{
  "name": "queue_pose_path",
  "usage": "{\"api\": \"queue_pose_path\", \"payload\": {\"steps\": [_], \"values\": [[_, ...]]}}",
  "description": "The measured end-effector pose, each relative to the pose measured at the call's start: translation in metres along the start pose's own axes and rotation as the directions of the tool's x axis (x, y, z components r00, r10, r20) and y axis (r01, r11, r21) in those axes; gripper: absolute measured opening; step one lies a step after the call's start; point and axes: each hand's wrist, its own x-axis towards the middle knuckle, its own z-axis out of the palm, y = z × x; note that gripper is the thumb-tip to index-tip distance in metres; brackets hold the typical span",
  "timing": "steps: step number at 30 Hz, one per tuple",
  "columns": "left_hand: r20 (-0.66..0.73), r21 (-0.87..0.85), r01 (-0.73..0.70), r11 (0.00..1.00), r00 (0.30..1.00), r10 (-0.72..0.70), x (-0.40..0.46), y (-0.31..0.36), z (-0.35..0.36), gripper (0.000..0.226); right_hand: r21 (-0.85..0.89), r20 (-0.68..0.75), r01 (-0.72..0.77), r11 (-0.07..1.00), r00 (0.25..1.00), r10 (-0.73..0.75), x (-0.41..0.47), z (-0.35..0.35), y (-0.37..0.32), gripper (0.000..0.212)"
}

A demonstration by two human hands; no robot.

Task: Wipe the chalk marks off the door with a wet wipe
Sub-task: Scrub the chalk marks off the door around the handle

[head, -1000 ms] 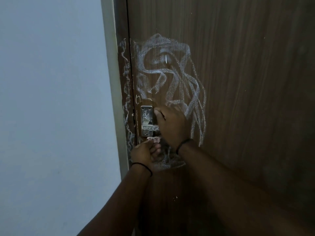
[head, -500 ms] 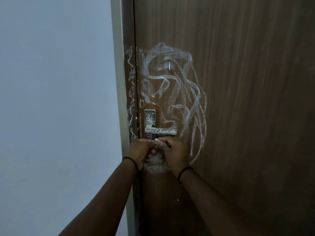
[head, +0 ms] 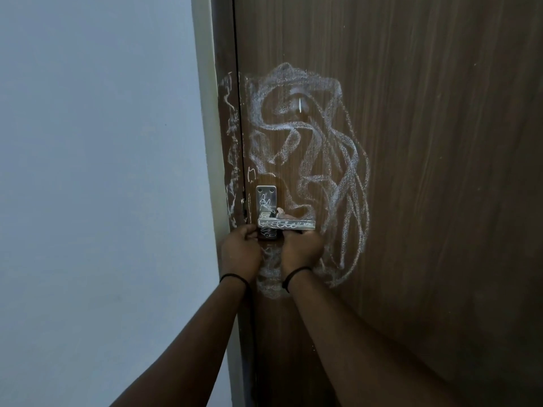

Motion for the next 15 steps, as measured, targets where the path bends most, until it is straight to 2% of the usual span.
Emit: {"api": "queue_pose_path", "payload": {"steps": [3,6,11,15], "values": [[0.009,-0.054,0.024,0.998,1.0,-0.024,0.003,-0.001,0.0,0.037,-0.172,0.136,0.121,0.978,0.986,-0.098,-0.004,-0.015,0.015,0.012],[-0.002,-0.054,0.026,0.998,1.0,-0.026,0.004,0.0,-0.002,0.036,-0.182,0.237,0.174,0.968,0.963,-0.129,-0.009,-0.025,0.024,0.014],[0.004,-0.071,0.038,0.997,0.999,-0.038,0.006,0.003,-0.003,0.035,-0.103,0.075,0.095,0.99,0.993,-0.087,-0.002,-0.004,0.013,0.021],[0.012,-0.061,0.034,0.998,0.999,-0.033,0.006,0.002,-0.004,0.037,-0.138,0.171,0.167,0.976,0.975,-0.142,-0.01,-0.01,0.024,0.013]]}}
